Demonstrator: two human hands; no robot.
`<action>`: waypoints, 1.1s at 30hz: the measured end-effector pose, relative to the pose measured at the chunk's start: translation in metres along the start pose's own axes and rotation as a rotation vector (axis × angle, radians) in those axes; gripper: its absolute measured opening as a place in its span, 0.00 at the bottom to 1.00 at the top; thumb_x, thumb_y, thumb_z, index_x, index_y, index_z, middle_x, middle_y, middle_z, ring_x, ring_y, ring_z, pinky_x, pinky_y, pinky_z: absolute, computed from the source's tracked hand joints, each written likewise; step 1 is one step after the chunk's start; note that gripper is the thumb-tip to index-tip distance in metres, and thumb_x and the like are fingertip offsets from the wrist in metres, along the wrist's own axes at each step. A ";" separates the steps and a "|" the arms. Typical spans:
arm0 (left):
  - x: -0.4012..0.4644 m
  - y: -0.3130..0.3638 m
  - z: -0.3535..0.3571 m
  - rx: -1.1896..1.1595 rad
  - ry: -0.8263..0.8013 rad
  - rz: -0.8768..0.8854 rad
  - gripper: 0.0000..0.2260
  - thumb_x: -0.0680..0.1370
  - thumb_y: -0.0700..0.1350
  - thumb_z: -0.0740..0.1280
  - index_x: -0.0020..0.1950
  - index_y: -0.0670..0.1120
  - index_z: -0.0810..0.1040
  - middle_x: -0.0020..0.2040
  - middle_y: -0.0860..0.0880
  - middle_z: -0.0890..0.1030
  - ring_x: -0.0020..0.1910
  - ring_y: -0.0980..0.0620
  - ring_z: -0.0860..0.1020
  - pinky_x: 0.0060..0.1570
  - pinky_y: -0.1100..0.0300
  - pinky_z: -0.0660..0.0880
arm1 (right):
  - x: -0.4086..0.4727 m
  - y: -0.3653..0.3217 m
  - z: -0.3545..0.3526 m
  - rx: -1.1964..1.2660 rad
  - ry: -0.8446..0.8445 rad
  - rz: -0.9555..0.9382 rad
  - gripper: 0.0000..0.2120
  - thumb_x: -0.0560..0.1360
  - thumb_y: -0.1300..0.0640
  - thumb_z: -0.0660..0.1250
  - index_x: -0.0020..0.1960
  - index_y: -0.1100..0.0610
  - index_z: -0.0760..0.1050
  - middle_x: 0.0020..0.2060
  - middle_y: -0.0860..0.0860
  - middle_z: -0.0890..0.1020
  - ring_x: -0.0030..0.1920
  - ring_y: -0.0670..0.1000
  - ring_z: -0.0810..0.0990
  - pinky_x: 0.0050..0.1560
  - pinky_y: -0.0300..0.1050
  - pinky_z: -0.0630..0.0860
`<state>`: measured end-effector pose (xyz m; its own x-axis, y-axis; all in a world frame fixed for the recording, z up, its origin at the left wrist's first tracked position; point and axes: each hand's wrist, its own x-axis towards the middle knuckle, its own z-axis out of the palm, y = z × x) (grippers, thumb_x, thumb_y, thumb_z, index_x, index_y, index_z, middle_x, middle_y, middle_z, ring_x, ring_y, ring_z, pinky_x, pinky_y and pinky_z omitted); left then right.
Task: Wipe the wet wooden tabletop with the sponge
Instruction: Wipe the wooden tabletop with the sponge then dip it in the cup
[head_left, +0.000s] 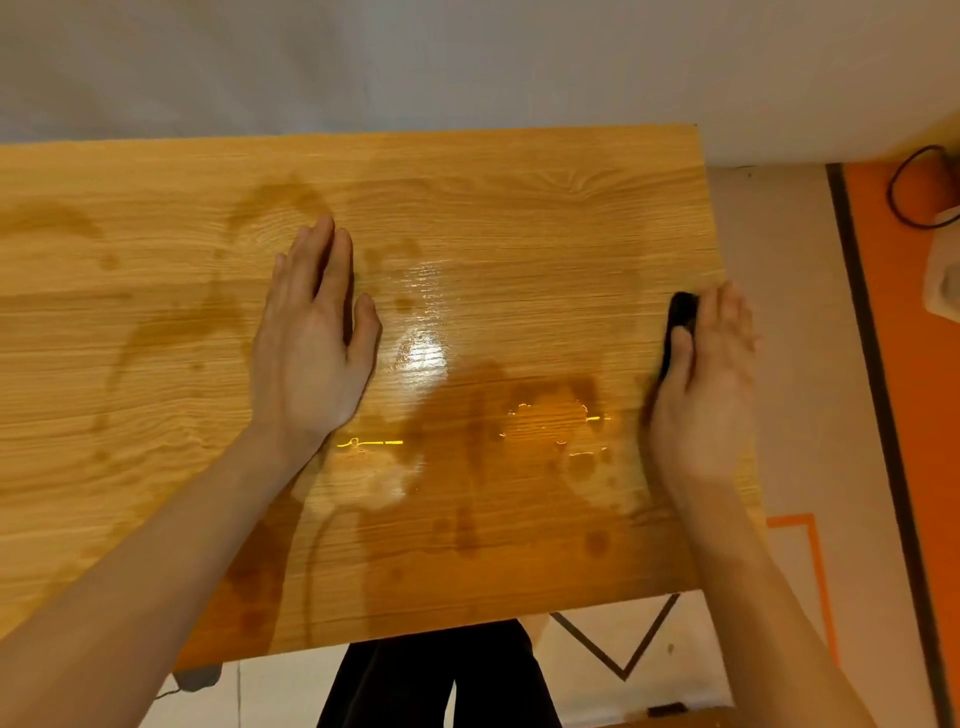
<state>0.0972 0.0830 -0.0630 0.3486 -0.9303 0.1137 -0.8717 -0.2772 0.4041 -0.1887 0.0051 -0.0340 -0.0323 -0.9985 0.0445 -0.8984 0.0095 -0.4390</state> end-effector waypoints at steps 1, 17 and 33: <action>0.000 0.000 -0.001 -0.001 0.000 0.000 0.24 0.85 0.46 0.56 0.79 0.36 0.62 0.81 0.42 0.60 0.81 0.45 0.57 0.80 0.49 0.52 | -0.004 -0.010 0.007 0.010 0.029 0.045 0.22 0.84 0.57 0.50 0.77 0.60 0.55 0.77 0.56 0.58 0.78 0.54 0.54 0.77 0.55 0.53; -0.006 -0.003 -0.006 -0.160 -0.036 -0.014 0.26 0.85 0.46 0.58 0.81 0.39 0.57 0.82 0.44 0.58 0.81 0.51 0.53 0.81 0.52 0.48 | -0.028 0.008 -0.011 -0.021 -0.031 0.091 0.22 0.84 0.57 0.51 0.77 0.59 0.55 0.77 0.54 0.58 0.78 0.52 0.52 0.78 0.53 0.50; -0.102 0.019 -0.014 -0.084 -0.084 -0.041 0.24 0.84 0.43 0.57 0.80 0.38 0.61 0.82 0.43 0.58 0.82 0.47 0.53 0.81 0.51 0.48 | -0.053 0.022 -0.026 -0.031 -0.107 -0.006 0.22 0.84 0.58 0.53 0.77 0.59 0.57 0.77 0.54 0.58 0.78 0.52 0.53 0.78 0.52 0.52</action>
<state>0.0499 0.1760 -0.0547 0.3502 -0.9365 0.0204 -0.8242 -0.2977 0.4817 -0.2182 0.0596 -0.0230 0.0184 -0.9986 -0.0499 -0.9117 0.0037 -0.4108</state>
